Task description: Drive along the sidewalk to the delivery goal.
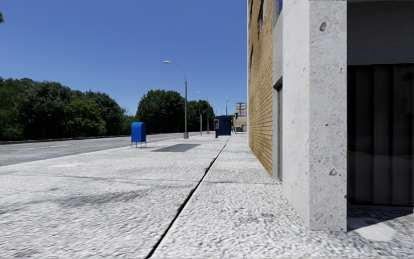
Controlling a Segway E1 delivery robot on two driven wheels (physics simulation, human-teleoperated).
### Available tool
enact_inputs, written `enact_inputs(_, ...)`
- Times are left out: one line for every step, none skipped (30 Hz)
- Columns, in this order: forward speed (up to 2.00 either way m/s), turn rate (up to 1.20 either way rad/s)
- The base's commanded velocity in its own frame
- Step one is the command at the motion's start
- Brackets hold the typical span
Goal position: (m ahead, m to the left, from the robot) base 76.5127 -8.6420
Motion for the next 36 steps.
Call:
enact_inputs(2.0, 0.0)
enact_inputs(2.0, 0.0)
enact_inputs(2.0, 0.0)
enact_inputs(2.0, 0.0)
enact_inputs(2.0, 0.0)
enact_inputs(2.0, 0.0)
enact_inputs(2.0, 0.0)
enact_inputs(2.0, 0.0)
enact_inputs(2.0, 0.0)
enact_inputs(2.0, 0.0)
enact_inputs(2.0, 0.0)
enact_inputs(2.0, 0.0)
enact_inputs(2.0, 0.0)
enact_inputs(2.0, 0.0)
enact_inputs(2.0, 0.0)
enact_inputs(2.0, 0.0)
enact_inputs(2.0, 0.0)
enact_inputs(2.0, 0.0)
enact_inputs(2.0, 0.0)
enact_inputs(2.0, 0.0)
enact_inputs(2.0, 0.0)
enact_inputs(2.0, 0.0)
enact_inputs(2.0, 0.0)
enact_inputs(2.0, 0.0)
enact_inputs(2.0, 0.0)
enact_inputs(2.0, 0.0)
enact_inputs(2.0, 0.0)
enact_inputs(2.0, 0.0)
enact_inputs(2.0, 0.0)
enact_inputs(2.0, 0.0)
enact_inputs(2.0, 0.0)
enact_inputs(2.0, 0.0)
enact_inputs(2.0, 0.0)
enact_inputs(2.0, -0.03)
enact_inputs(2.0, -0.09)
enact_inputs(2.0, -0.09)
